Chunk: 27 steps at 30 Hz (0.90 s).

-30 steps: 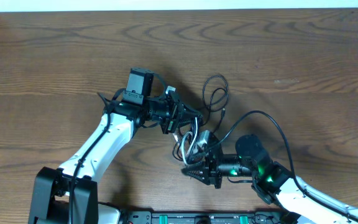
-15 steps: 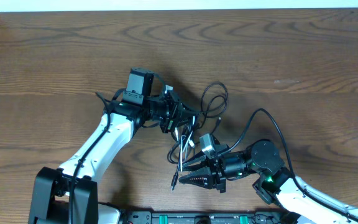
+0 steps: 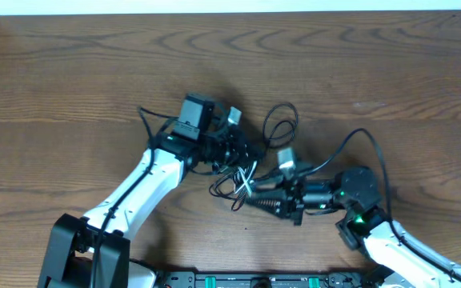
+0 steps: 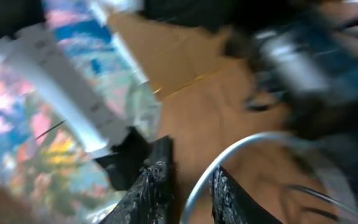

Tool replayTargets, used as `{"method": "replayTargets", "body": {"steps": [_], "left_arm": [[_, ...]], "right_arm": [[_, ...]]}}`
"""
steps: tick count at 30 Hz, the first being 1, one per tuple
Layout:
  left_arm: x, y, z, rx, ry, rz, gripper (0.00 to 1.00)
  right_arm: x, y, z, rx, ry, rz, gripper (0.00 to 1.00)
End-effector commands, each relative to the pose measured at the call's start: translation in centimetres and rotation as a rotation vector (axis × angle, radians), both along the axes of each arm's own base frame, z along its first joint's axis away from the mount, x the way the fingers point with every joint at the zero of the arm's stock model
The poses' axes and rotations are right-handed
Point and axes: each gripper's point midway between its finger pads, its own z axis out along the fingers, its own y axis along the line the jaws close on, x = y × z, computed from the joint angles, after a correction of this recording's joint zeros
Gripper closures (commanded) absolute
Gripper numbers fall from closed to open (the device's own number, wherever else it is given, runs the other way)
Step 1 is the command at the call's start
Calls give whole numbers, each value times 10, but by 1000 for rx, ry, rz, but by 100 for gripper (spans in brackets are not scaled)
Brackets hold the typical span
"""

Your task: Untangle cables

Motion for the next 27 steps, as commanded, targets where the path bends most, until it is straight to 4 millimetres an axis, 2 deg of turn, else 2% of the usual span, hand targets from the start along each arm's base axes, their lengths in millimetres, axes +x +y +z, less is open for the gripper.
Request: {"method": "replayTargets", "body": {"steps": [1,5,6,7,10,12,14,16,20,24,27], "left_arm": [[1,3,-15,94,-145,-71,92],[3,3,-15,90,-44,17,91],[5,3,-14,85,-39,29,79],[7,2,-13,81,-50,29,75],[18,10,-20,150,-87,81,73],[23,15,-24,183,-101,104,67],[27,18,-26,207,-112,123,64],[30,22,-29,230,-121,139,58],[30,23,-29,232,-108,156,58],[30,22,-29,223,-60,197,58],[30,22,-29,220,-44,208,58]], "right_arm": [[25,-13,1,-8,21,-87,74],[31,-16,-17,-60,113,-120,68],[31,-16,-22,-75,137,-124,68],[31,-16,-27,-89,157,-128,70],[33,-18,-40,-127,219,-152,78],[32,-18,-44,-141,233,-153,84],[32,-19,-47,-149,247,-154,85],[33,-19,-50,-159,260,-166,82],[40,-22,-62,-198,299,-225,70],[50,-27,-90,-308,293,-347,62],[52,-24,-99,-361,259,-403,57]]}}
